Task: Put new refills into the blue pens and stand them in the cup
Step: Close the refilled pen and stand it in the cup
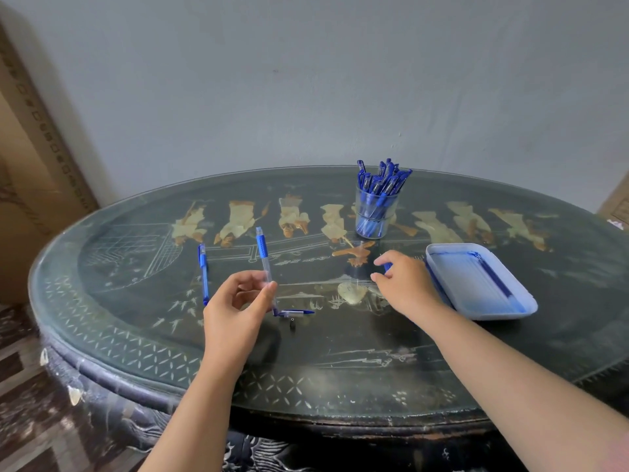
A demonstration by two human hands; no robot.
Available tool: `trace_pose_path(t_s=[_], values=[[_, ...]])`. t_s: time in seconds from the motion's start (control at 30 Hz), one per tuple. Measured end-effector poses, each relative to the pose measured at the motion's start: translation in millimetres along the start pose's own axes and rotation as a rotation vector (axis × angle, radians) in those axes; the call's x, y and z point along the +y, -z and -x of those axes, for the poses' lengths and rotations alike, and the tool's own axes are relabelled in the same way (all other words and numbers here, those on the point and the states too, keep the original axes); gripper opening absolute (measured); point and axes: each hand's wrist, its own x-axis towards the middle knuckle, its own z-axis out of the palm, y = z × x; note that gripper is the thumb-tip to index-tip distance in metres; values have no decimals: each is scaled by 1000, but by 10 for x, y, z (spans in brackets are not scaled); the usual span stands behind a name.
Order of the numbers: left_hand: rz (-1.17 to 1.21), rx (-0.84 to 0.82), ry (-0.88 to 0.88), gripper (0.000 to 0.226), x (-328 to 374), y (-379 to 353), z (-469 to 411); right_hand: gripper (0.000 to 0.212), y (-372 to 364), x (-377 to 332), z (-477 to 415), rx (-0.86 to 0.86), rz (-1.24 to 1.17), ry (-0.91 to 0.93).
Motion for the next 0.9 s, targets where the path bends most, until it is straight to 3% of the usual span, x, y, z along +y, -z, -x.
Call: trace_pose_path(t_s=[0.2, 0.37, 0.63, 0.9], values=[[29, -23, -55, 12, 68, -51, 60, 12, 229, 259, 296, 181, -78, 9], [9, -51, -88, 13, 114, -152, 159, 23, 606, 711, 239, 374, 109, -148], [28, 26, -46, 15, 20, -79, 112, 34, 892, 1013, 84, 222, 563, -359], [-25, -30, -43, 12, 1, -92, 110, 23, 881, 975, 8, 192, 676, -425]])
